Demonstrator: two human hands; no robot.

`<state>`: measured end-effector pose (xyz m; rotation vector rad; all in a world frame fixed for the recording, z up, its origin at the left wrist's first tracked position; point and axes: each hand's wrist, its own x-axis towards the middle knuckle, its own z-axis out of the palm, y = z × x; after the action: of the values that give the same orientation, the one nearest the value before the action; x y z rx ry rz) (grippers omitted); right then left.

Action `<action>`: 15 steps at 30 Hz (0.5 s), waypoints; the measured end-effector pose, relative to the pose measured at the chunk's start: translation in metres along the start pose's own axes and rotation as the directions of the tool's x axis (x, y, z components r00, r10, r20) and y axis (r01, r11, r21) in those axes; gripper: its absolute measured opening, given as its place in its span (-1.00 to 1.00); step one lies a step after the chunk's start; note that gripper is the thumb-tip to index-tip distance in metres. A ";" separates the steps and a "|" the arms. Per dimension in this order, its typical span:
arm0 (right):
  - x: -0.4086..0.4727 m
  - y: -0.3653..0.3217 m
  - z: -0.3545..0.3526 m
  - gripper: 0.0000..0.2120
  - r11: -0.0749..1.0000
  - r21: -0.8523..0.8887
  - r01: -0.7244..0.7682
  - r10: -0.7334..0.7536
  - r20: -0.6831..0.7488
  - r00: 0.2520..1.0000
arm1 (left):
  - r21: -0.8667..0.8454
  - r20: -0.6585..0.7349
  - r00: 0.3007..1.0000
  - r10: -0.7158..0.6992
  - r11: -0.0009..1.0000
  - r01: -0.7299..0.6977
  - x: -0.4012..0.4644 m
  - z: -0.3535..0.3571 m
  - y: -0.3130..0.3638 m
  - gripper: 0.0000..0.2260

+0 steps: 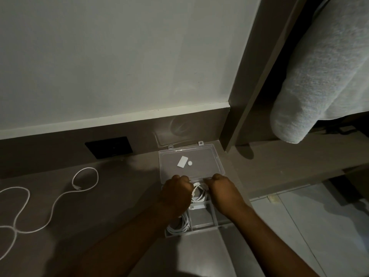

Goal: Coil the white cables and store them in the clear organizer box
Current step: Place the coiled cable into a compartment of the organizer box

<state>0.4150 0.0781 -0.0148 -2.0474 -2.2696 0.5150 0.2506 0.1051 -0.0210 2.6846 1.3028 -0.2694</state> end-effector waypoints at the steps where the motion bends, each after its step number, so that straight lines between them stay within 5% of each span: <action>1: 0.000 0.000 0.000 -0.72 1.000 -0.020 -0.001 0.002 0.020 1.000 | -0.036 -0.024 0.999 -0.027 0.999 0.026 -0.001 -0.001 0.001 -0.80; 10: 0.019 -0.019 0.003 -0.82 0.976 -0.050 -0.210 0.214 0.119 0.969 | -0.101 0.007 0.997 -0.080 0.992 0.081 0.006 0.008 0.003 -0.69; 15: 0.023 -0.011 0.003 -0.85 0.981 0.019 -0.191 0.184 0.185 0.965 | -0.079 -0.003 0.998 -0.058 0.995 0.058 0.011 0.006 0.000 -0.68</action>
<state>0.4006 0.0988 -0.0185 -2.2985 -2.1480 0.7807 0.2566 0.1120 -0.0290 2.5873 1.3644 -0.2130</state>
